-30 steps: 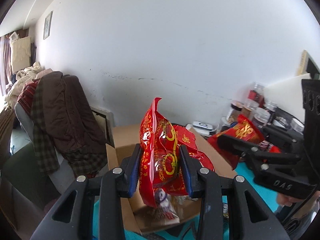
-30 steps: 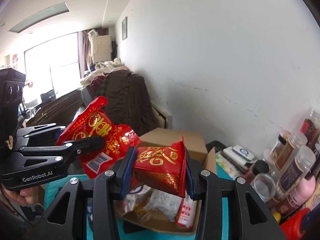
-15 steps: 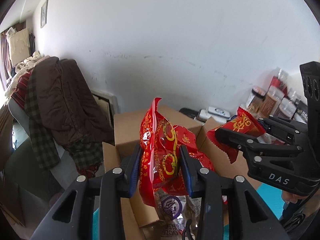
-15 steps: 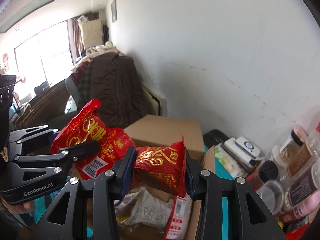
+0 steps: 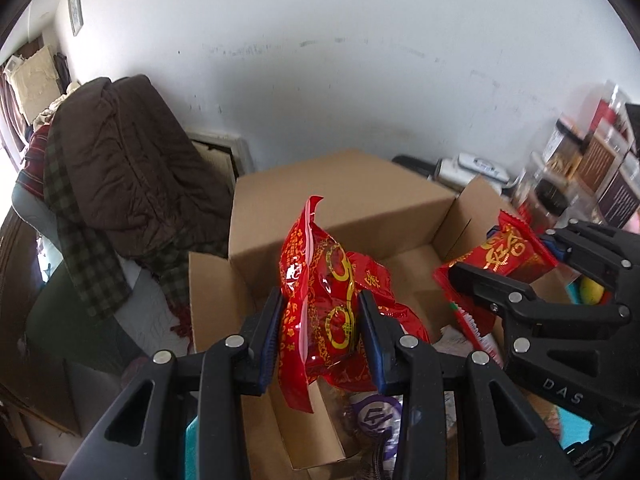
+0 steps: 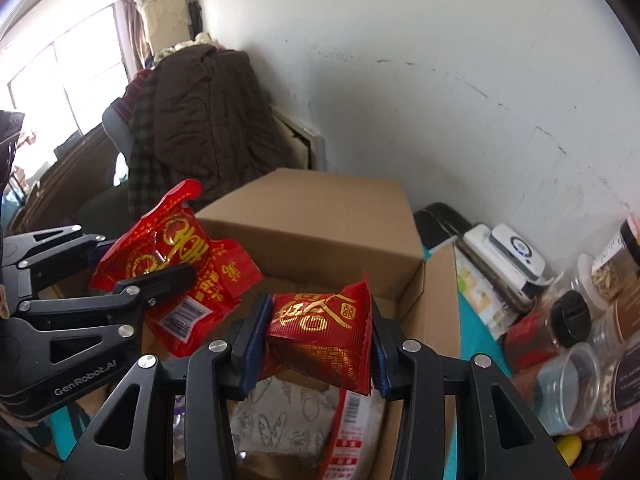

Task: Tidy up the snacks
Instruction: 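Open both tools to release the snacks and withdraw from the box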

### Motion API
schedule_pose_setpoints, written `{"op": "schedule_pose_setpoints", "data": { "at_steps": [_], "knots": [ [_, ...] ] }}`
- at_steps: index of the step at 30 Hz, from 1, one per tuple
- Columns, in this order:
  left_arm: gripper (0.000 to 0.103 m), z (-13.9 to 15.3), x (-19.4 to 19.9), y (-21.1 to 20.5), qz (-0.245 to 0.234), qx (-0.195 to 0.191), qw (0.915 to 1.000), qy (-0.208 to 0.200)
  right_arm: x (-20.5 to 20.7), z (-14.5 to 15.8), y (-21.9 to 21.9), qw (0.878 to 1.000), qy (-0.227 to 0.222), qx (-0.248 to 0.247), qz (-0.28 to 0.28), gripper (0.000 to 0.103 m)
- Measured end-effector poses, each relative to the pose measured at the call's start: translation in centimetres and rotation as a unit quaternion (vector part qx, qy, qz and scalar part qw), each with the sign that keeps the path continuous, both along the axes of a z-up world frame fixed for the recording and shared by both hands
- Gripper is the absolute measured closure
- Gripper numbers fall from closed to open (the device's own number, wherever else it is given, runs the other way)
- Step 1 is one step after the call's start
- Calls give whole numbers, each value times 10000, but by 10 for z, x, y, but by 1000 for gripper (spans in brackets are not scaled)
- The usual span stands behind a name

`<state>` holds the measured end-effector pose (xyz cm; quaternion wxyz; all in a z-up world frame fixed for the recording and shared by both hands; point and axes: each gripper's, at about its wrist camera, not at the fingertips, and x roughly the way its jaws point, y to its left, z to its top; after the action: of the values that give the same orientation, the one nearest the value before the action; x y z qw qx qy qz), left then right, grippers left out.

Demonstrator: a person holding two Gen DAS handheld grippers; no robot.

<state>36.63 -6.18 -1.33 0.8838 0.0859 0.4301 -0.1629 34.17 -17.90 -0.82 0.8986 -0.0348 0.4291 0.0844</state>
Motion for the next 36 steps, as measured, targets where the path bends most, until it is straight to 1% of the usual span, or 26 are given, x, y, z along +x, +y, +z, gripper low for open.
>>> {"op": "schedule_pose_setpoints", "data": {
  "at_steps": [3, 6, 9, 10, 11, 12, 13, 15, 19, 25, 28, 32, 34, 36],
  "knots": [
    [67, -7, -1, -1, 87, 183, 9998, 79, 0, -9, 2, 9999, 117, -112, -35, 60],
    [66, -11, -1, 2, 171, 275, 9994, 132, 1, -17, 2, 9996, 243, -138, -41, 58],
    [66, -6, -4, 3, 309, 506, 9982, -78, 0, -20, 3, 9992, 303, -248, -66, 58],
    [65, -4, -5, 3, 326, 549, 9979, -132, -1, -19, 5, 9990, 310, -309, -77, 53],
    [63, -2, -7, 3, 319, 588, 9976, -179, -1, -19, 5, 9989, 298, -351, -94, 49],
    [57, 0, -10, 3, 310, 616, 9974, -221, -3, -17, 5, 9989, 271, -374, -105, 47],
    [51, 3, -13, 4, 314, 641, 9970, -288, -4, -15, 5, 9989, 238, -390, -110, 47],
    [47, 8, -16, 5, 336, 666, 9963, -418, -6, -11, 5, 9990, 210, -383, -124, 47],
    [47, 24, -28, 8, 319, 631, 9954, -643, -13, 2, 2, 9990, 86, -408, -142, 47],
    [47, 50, -46, 10, 295, 513, 9944, -877, -32, 33, 0, 9988, -207, -397, -181, 47],
    [47, 65, -61, 11, 252, 478, 9930, -1053, -45, 52, 0, 9982, -376, -409, -211, 47],
    [47, 86, -83, 14, 134, 327, 9924, -1180, -63, 72, 1, 9973, -576, -407, -220, 47],
    [47, 97, -95, 16, 105, 271, 9914, -1275, -76, 84, 3, 9964, -716, -389, -221, 44],
    [47, 105, -105, 19, 105, 232, 9904, -1357, -88, 94, 5, 9953, -860, -387, -223, 43]
  ]
}}
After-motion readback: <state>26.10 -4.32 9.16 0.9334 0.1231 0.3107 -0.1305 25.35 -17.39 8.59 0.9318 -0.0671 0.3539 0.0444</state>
